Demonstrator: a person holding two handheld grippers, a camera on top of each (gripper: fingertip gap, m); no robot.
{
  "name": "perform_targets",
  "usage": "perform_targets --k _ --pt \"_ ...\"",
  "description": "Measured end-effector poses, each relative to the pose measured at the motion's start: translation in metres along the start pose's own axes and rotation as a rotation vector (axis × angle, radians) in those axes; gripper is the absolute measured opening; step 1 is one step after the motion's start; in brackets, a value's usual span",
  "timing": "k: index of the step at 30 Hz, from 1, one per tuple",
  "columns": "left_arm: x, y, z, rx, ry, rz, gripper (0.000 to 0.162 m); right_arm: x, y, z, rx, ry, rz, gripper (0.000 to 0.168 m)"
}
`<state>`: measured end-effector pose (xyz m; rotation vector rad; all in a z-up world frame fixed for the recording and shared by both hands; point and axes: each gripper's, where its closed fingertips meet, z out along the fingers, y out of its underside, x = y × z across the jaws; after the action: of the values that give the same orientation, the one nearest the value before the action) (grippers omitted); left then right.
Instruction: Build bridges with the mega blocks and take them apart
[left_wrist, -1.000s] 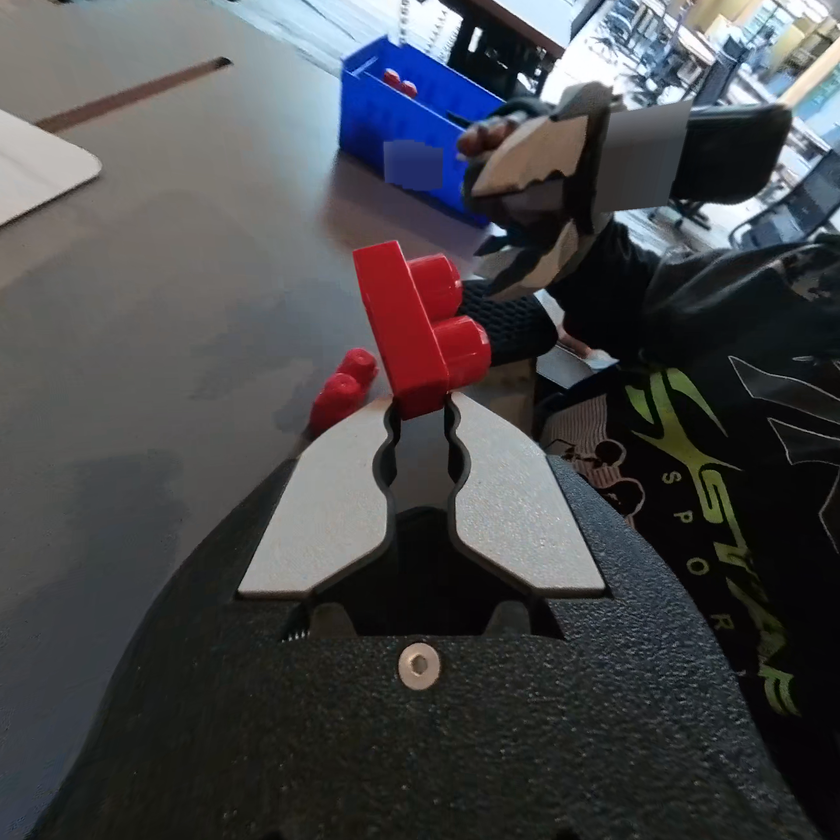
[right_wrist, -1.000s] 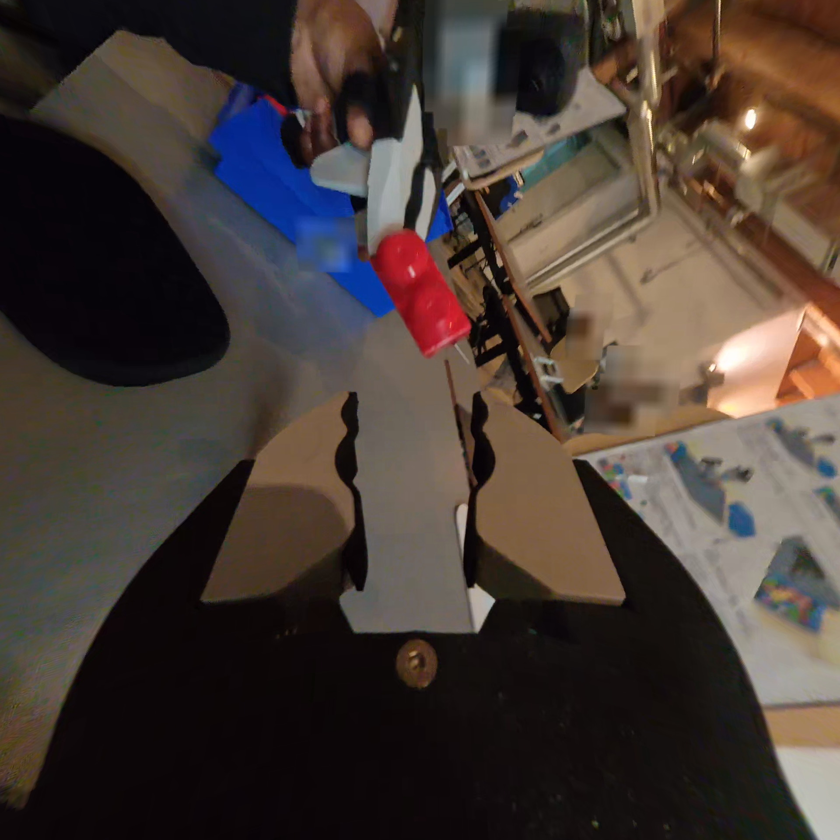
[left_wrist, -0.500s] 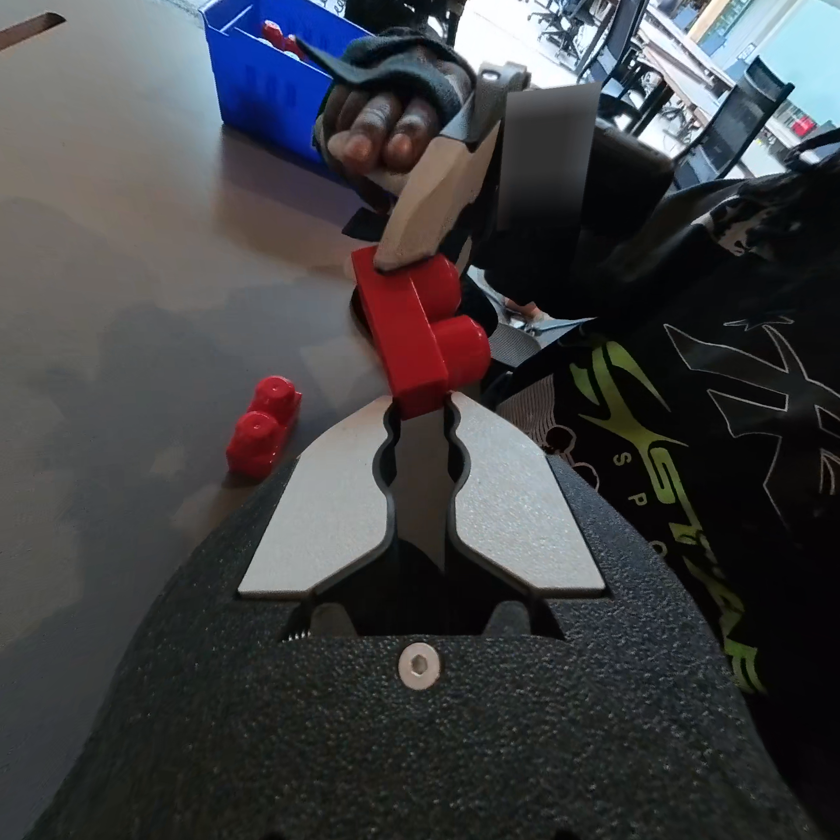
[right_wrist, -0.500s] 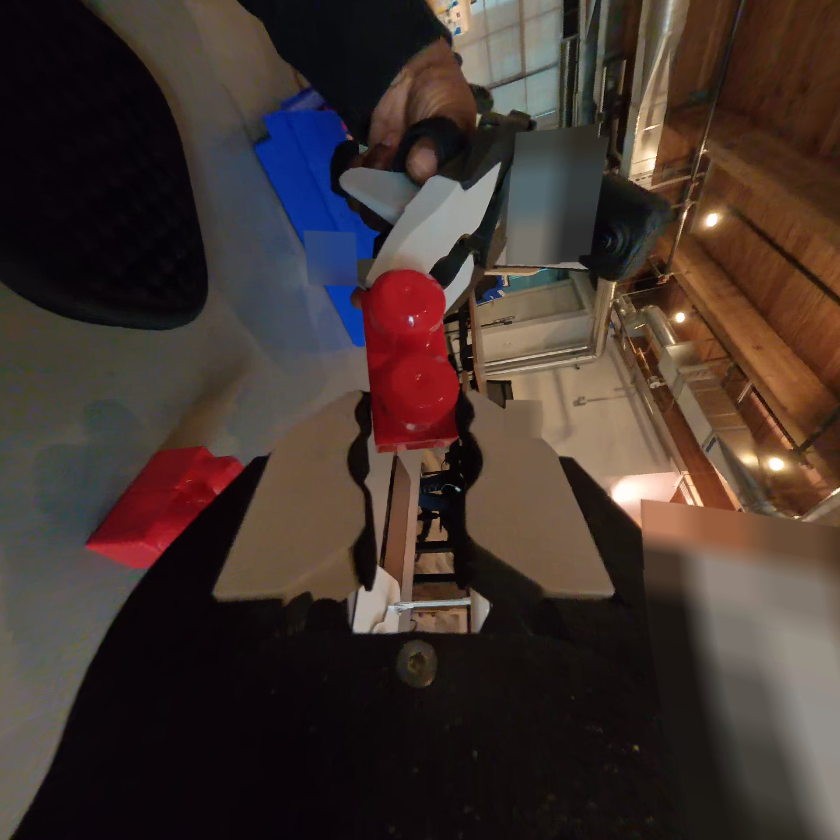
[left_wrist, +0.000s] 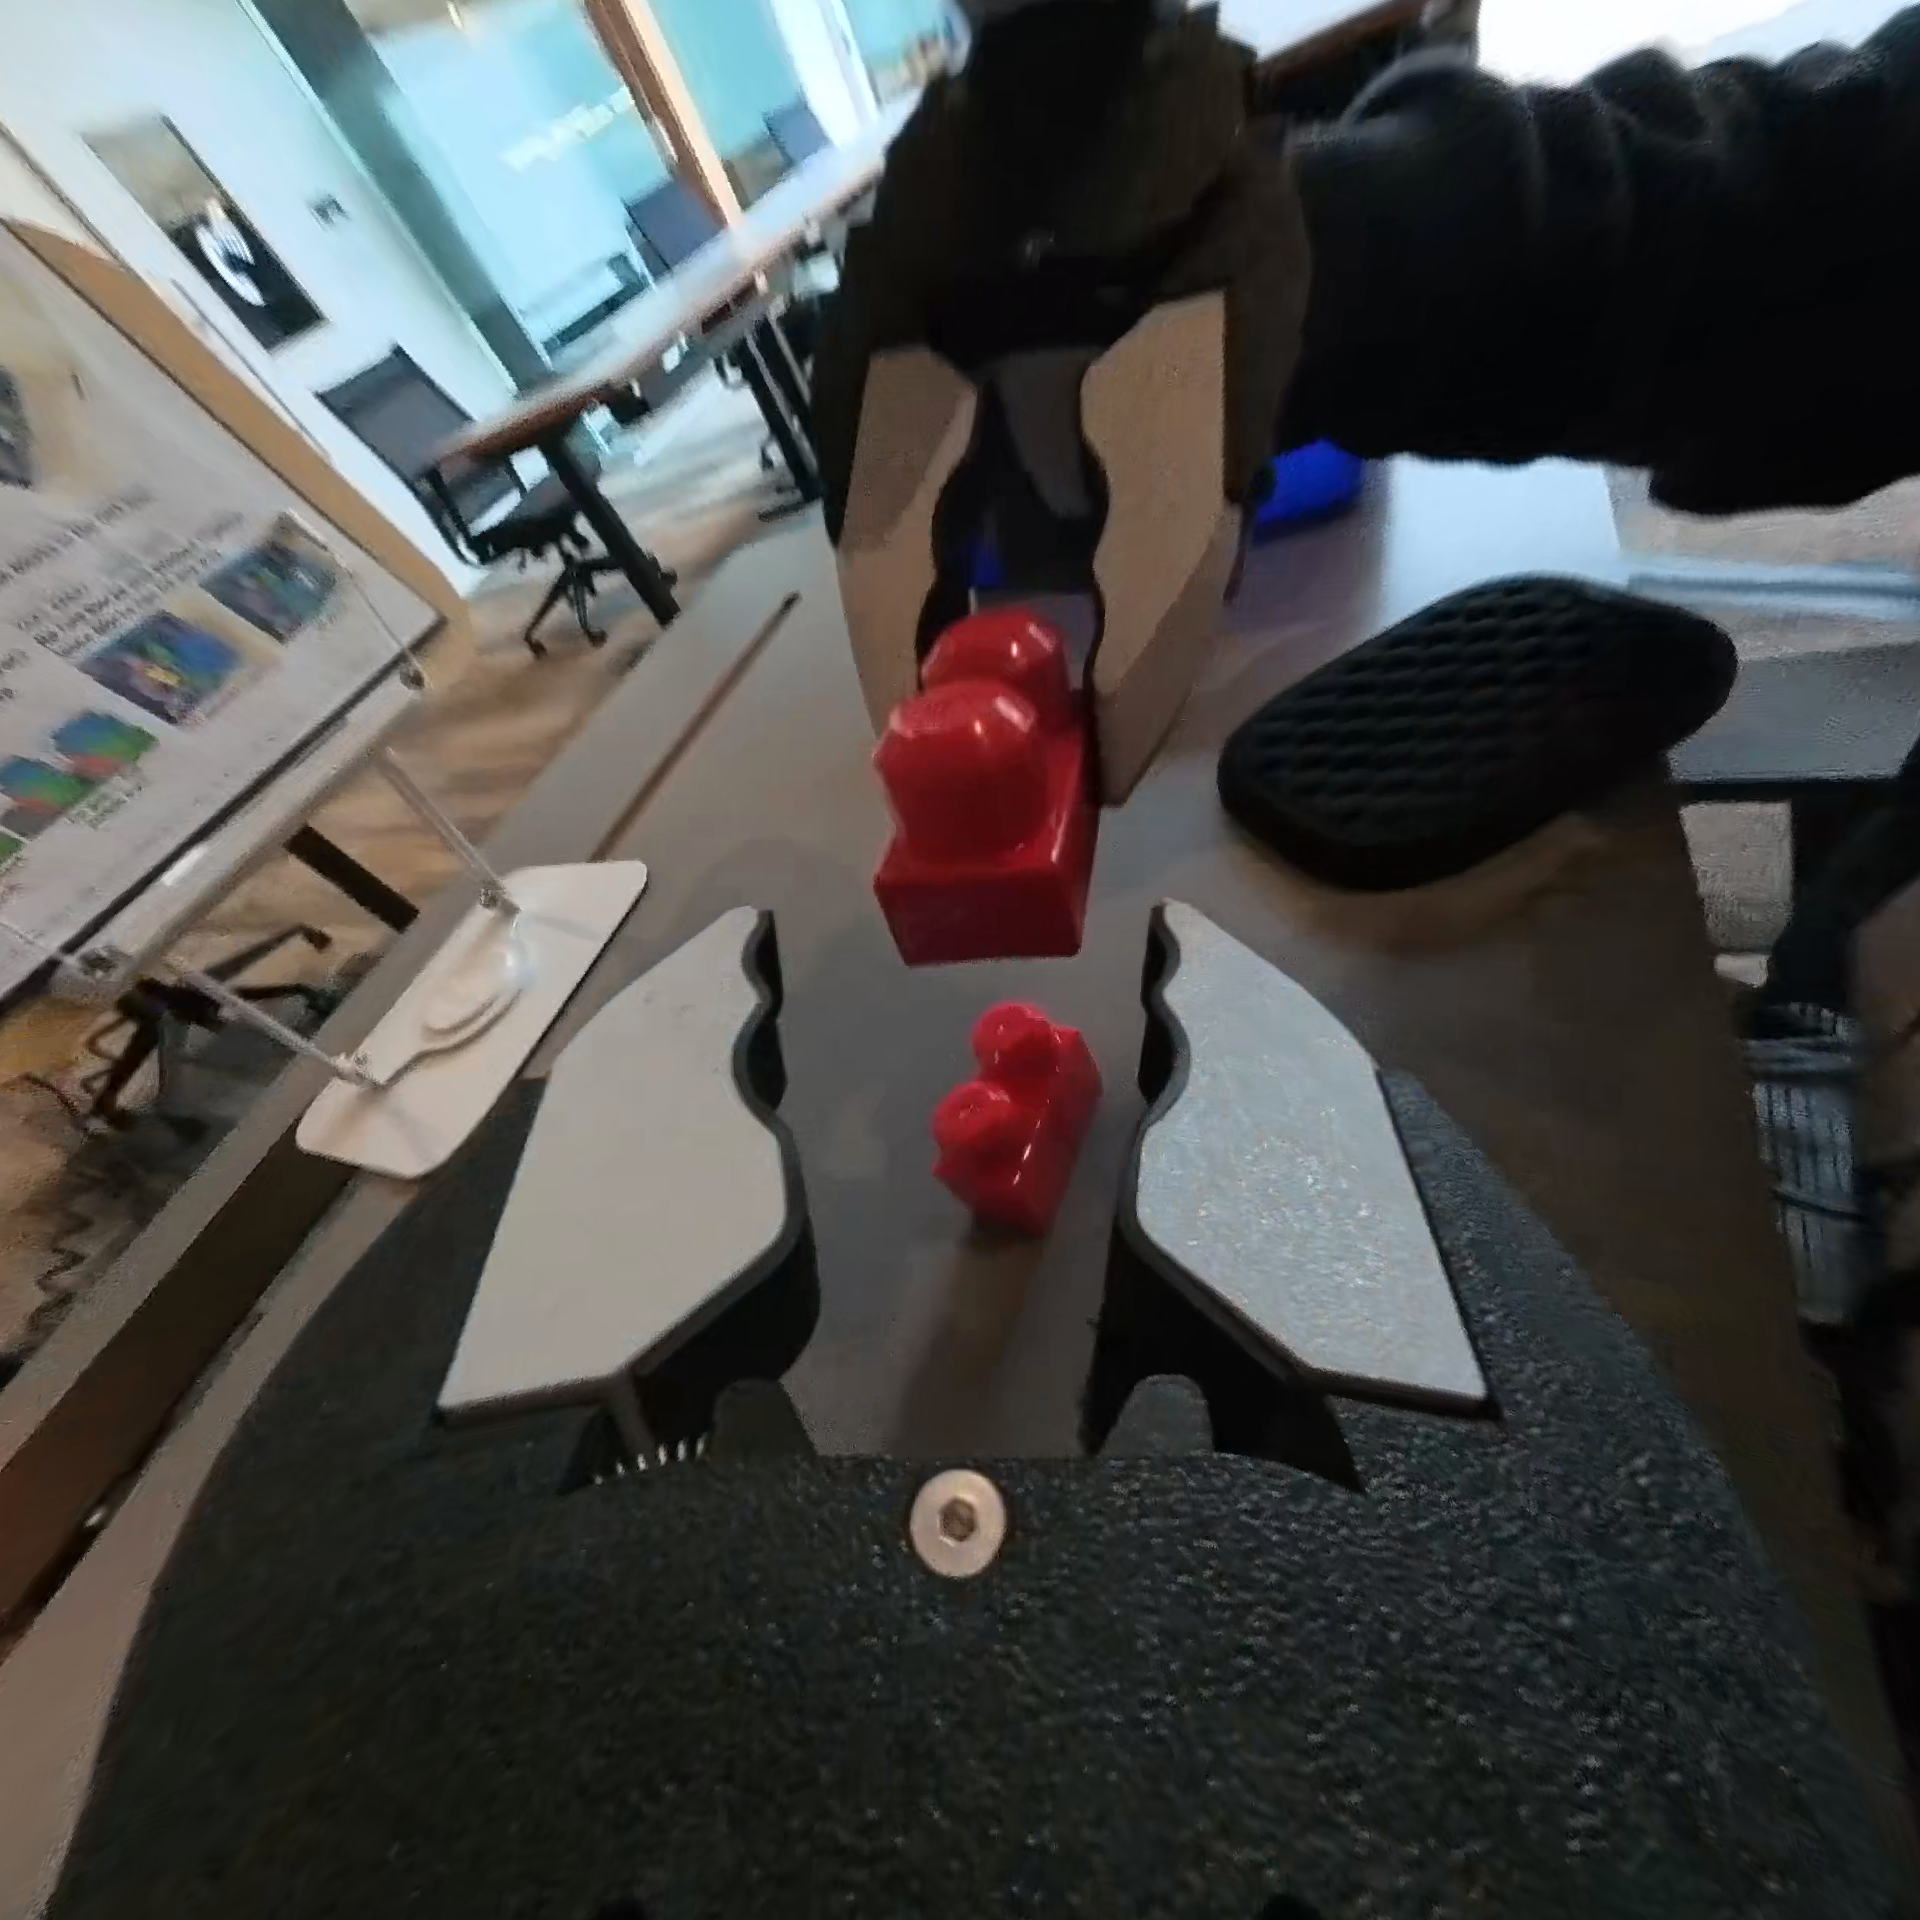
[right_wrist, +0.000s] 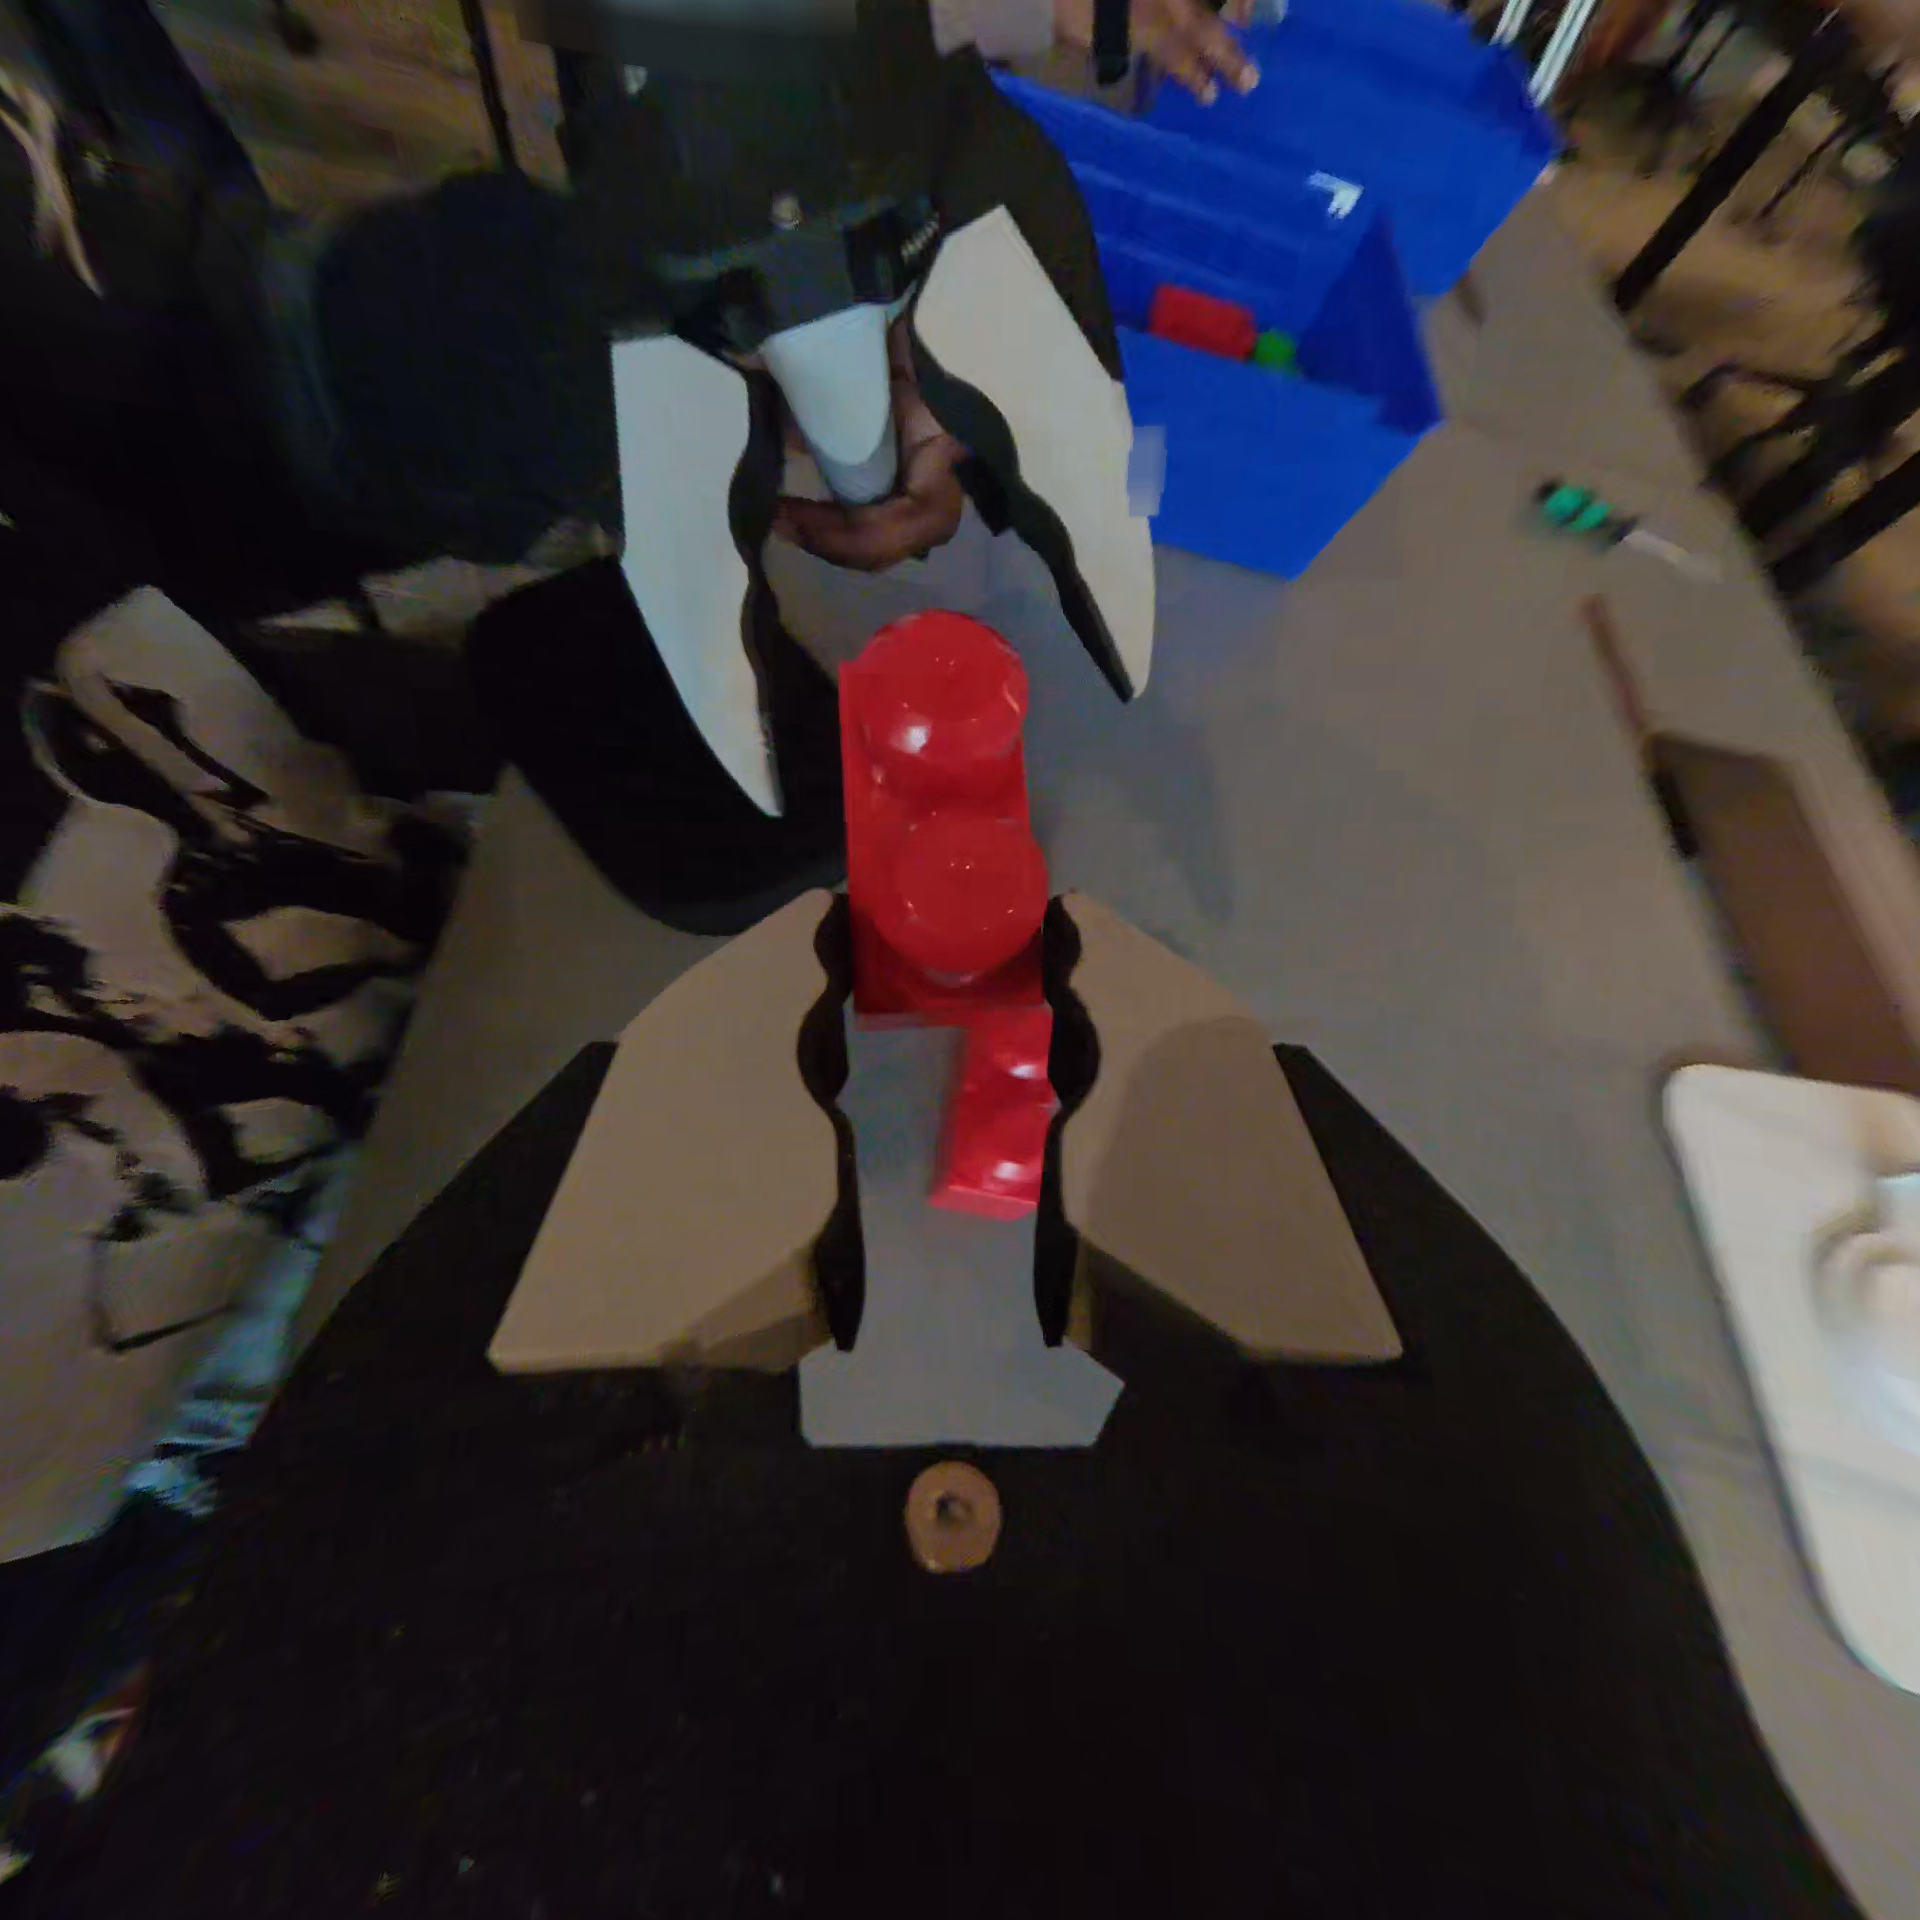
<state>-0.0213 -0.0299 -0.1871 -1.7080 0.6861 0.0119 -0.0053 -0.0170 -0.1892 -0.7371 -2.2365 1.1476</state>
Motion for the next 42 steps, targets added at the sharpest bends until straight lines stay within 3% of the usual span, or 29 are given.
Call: perform_targets --k 3,6,11,16,20,27,34,42 --pt "0.007 -0.006 0.002 0.099 0.027 -0.082 0.057 -0.008 0.003 0.002 -0.005 -0.057 0.031 0.035" --pt "0.015 -0.003 0.003 0.134 0.095 -0.167 0.054 -0.011 0.007 0.003 -0.020 -0.059 0.019 0.035" --pt "0.022 -0.002 0.004 0.156 0.140 -0.218 0.036 -0.015 0.008 0.003 -0.025 -0.086 0.023 0.035" --pt "0.022 -0.003 0.005 0.190 0.117 -0.227 0.035 -0.013 0.009 0.001 -0.080 -0.097 0.003 0.035" --pt "0.027 0.004 0.011 0.177 0.093 -0.213 0.035 -0.009 0.014 -0.007 -0.327 -0.131 -0.054 0.051" --pt "0.030 0.003 0.014 0.193 0.091 -0.221 0.035 -0.022 0.018 0.003 -0.686 -0.242 -0.075 0.049" --pt "0.030 0.005 0.011 0.208 0.098 -0.238 0.035 -0.022 0.016 0.012 -0.744 -0.231 -0.045 0.034" --pt "0.028 0.005 0.007 0.225 0.094 -0.249 0.035 -0.020 0.016 0.015 -0.764 -0.216 -0.057 0.034"
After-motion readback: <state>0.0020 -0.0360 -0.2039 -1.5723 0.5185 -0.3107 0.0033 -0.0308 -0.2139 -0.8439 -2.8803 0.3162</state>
